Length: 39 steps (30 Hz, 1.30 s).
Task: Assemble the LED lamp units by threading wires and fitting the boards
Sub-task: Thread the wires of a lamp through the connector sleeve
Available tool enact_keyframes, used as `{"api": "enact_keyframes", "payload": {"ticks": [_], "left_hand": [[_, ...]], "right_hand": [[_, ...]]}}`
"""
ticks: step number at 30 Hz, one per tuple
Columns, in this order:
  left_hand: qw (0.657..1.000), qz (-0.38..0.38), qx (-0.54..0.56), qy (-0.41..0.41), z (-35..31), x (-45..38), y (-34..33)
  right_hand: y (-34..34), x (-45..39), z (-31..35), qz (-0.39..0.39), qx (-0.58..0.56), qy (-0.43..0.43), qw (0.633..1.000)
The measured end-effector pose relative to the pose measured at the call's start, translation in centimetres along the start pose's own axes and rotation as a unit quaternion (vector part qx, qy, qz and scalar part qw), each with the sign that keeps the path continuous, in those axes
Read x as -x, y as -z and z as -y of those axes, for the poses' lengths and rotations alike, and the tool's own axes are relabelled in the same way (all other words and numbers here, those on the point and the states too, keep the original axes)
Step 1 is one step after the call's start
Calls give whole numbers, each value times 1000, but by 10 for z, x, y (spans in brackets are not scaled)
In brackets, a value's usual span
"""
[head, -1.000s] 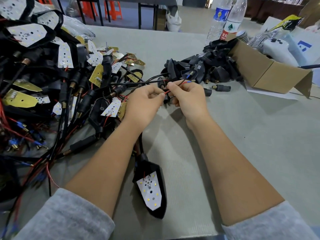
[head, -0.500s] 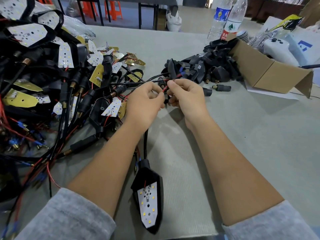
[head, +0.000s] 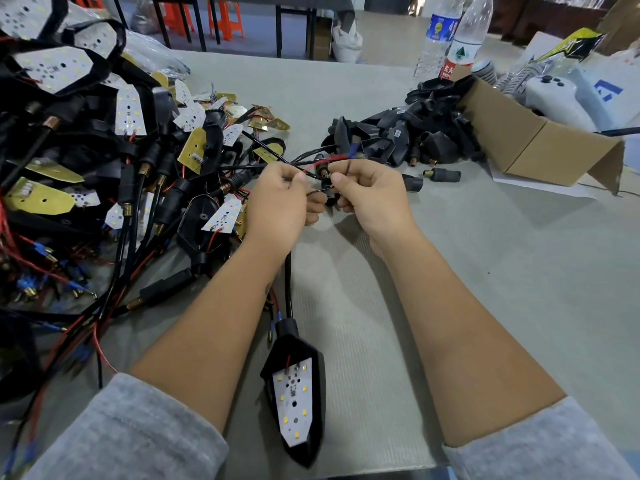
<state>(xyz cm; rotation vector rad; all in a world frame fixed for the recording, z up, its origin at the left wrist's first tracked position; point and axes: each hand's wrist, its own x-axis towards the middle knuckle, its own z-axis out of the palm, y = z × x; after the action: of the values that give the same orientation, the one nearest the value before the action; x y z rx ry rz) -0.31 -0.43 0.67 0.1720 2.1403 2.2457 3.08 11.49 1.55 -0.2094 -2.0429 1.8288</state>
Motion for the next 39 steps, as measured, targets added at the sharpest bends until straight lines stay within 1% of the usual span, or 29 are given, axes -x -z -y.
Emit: {"api": "enact_keyframes", "payload": {"ticks": [3,6,8,10,11,13,16,18,20,21,24,26,27,31,34,39], "left_hand": [[1000,-26,1,-1,1,-1,-1],[1000,-13,-7,-6,2,-2,-1],[997,9,-72,-35,3,-1,0],[986,20,-147,-73,4,0,1],[983,19,-163,-85,3,0,1],[982,24,-163,-94,3,1,2],[987,34,-134,-83,4,1,3],[992,19,-108,-65,6,0,4],[995,6,-88,-41,7,-4,4],[996,6,-84,-28,8,-6,5],[996,24,-85,-13,8,-10,7],[996,30,-81,-4,6,-9,8],[997,26,-75,5,5,-8,8],[998,-12,-22,51,0,-8,7],[998,-20,11,55,-3,-6,8],[999,-16,18,31,-5,-3,9]], "right_hand": [[-2,0,-1,11,19,10,1000],[-2,-1,-3,9,31,11,999],[-2,-1,-3,8,29,15,999],[-2,-2,-3,12,32,18,999],[-2,-2,-3,14,44,22,999],[-3,-2,-4,12,99,30,995],[-6,-2,-5,-23,198,47,979],[-6,-1,-5,-43,213,55,975],[-4,-3,-6,-40,234,51,970],[-3,-3,-7,-25,269,51,961],[-4,-3,-10,40,384,74,919],[-5,-2,-11,60,429,90,897],[-4,-2,-11,61,438,97,892],[-2,-1,-6,39,418,94,903],[-2,1,-5,28,410,83,908],[-2,2,-6,1,307,65,950]]}}
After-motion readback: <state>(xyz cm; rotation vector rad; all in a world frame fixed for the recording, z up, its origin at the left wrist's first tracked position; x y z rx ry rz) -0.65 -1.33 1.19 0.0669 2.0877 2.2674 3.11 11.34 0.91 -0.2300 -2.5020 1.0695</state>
